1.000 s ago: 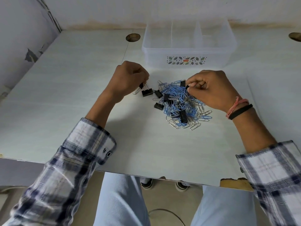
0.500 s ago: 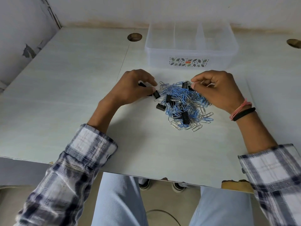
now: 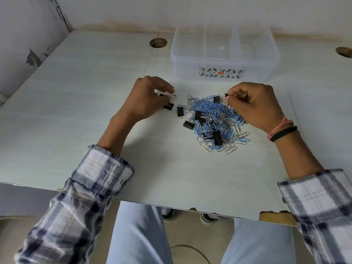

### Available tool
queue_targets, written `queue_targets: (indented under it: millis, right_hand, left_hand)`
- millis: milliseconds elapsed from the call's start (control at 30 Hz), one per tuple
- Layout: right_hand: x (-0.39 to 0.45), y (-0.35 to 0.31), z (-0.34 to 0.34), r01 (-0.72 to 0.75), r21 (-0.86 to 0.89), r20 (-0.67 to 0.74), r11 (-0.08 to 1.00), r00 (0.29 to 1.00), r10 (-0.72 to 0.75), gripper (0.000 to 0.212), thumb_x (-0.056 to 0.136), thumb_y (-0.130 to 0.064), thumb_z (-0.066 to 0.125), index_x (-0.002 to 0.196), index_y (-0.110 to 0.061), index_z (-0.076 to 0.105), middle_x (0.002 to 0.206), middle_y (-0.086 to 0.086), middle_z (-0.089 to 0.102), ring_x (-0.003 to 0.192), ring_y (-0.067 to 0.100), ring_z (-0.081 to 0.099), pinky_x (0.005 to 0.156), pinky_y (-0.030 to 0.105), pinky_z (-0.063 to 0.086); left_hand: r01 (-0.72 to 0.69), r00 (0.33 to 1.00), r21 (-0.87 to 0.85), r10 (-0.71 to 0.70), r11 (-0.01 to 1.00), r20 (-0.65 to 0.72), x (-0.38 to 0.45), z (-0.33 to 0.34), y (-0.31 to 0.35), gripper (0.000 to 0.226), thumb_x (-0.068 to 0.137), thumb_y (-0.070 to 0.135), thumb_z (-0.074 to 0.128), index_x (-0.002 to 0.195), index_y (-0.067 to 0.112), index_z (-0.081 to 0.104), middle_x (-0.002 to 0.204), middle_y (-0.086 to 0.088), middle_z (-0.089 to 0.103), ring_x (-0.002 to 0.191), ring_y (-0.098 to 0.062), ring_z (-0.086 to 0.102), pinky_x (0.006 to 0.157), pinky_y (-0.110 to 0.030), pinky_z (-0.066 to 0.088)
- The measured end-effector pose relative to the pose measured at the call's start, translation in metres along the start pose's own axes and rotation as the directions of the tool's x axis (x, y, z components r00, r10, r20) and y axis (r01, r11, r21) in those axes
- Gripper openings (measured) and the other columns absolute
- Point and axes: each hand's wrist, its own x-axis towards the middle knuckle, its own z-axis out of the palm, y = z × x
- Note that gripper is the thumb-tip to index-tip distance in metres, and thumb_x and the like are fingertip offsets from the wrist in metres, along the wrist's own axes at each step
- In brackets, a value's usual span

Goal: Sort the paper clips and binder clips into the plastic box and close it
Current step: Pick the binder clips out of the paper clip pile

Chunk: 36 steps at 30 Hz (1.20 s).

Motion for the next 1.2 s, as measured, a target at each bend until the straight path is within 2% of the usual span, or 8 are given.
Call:
queue_targets:
  millis: [167,367,500,567,667,800,1000,1200]
  right_hand:
    - [0.001,-0.012,0.001,-0.137,0.509,0.046,0.850,0.990,0.132,0.013,0.092,-0.009,0.065,0.100,-0.004,0.074,0.070,0.005,0.063,0.057,0.011,0.052,0.052,0.020,0.042]
    - [0.001,-0.025,0.015,-0.179,0.745,0.176,0.642,0.982,0.070,0.015,0.094,-0.003,0.061,0.101,-0.005,0.075,0.081,0.022,0.054,0.065,0.022,0.044,0.048,0.028,0.033]
    - [0.002,-0.020,0.013,-0.155,0.648,0.118,0.746,0.988,0.104,0.016,0.094,-0.004,0.063,0.105,0.000,0.074,0.076,0.021,0.057,0.060,0.023,0.045,0.048,0.026,0.036]
    - [0.004,-0.014,0.013,-0.151,0.431,0.035,0.890,0.988,0.151,0.015,0.092,-0.007,0.066,0.104,-0.003,0.076,0.075,0.013,0.065,0.054,0.011,0.053,0.050,0.021,0.045]
    - [0.010,-0.006,0.015,-0.115,0.017,0.028,0.993,0.993,0.114,0.016,0.087,-0.022,0.076,0.099,-0.013,0.079,0.085,-0.001,0.075,0.073,0.004,0.068,0.076,0.024,0.060]
    - [0.022,-0.015,0.016,-0.108,-0.131,0.160,0.986,0.979,0.128,0.030,0.086,-0.032,0.078,0.105,-0.009,0.078,0.091,0.009,0.076,0.083,0.017,0.071,0.075,0.006,0.044]
    - [0.030,-0.016,0.017,-0.102,-0.178,0.204,0.979,0.969,0.138,0.018,0.084,-0.026,0.081,0.093,-0.011,0.076,0.086,0.002,0.073,0.070,0.001,0.061,0.071,0.013,0.048]
    - [0.023,-0.016,0.004,-0.190,0.086,0.120,0.978,0.976,0.180,0.023,0.079,-0.015,0.084,0.095,-0.005,0.071,0.083,0.004,0.072,0.069,0.012,0.067,0.072,0.026,0.058]
  left_hand:
    - [-0.101,0.988,-0.136,0.116,0.985,0.106,-0.001,0.007,0.025,0.025,0.088,0.019,0.079,0.112,0.014,0.077,0.103,0.012,0.073,0.082,0.005,0.067,0.074,-0.027,0.057]
    - [-0.104,0.967,-0.509,0.207,0.855,0.150,0.001,0.033,0.048,0.039,0.090,0.006,0.076,0.127,0.000,0.069,0.115,-0.012,0.076,0.095,-0.025,0.075,0.084,-0.035,0.061]
    - [-0.073,0.989,-0.594,0.134,0.801,0.059,0.000,0.030,0.047,0.021,0.090,-0.001,0.073,0.110,-0.004,0.075,0.089,-0.022,0.076,0.072,-0.018,0.070,0.065,-0.026,0.056]
    - [-0.016,0.997,-0.594,0.060,0.804,0.055,0.001,0.024,0.040,0.012,0.090,0.002,0.073,0.102,-0.001,0.076,0.079,-0.015,0.074,0.065,-0.015,0.067,0.060,-0.028,0.050]
    - [0.036,0.999,-0.560,-0.010,0.828,0.049,0.002,0.014,0.024,0.006,0.090,0.005,0.072,0.095,0.006,0.076,0.072,-0.005,0.072,0.060,-0.014,0.061,0.058,-0.031,0.048]
    - [0.080,0.995,-0.634,-0.102,0.769,0.002,-0.004,0.010,0.011,0.013,0.089,0.002,0.063,0.096,0.000,0.074,0.080,-0.014,0.069,0.062,-0.020,0.059,0.060,-0.030,0.045]
    - [0.121,0.986,-0.841,-0.162,0.528,0.040,-0.007,0.010,0.017,0.025,0.093,-0.010,0.046,0.084,-0.003,0.069,0.074,-0.011,0.069,0.094,-0.043,0.075,0.073,-0.036,0.060]
    - [0.112,0.982,-0.891,-0.189,0.439,0.031,-0.003,0.011,0.022,0.027,0.091,-0.010,0.041,0.080,-0.004,0.065,0.068,-0.009,0.065,0.072,-0.035,0.071,0.059,-0.029,0.055]
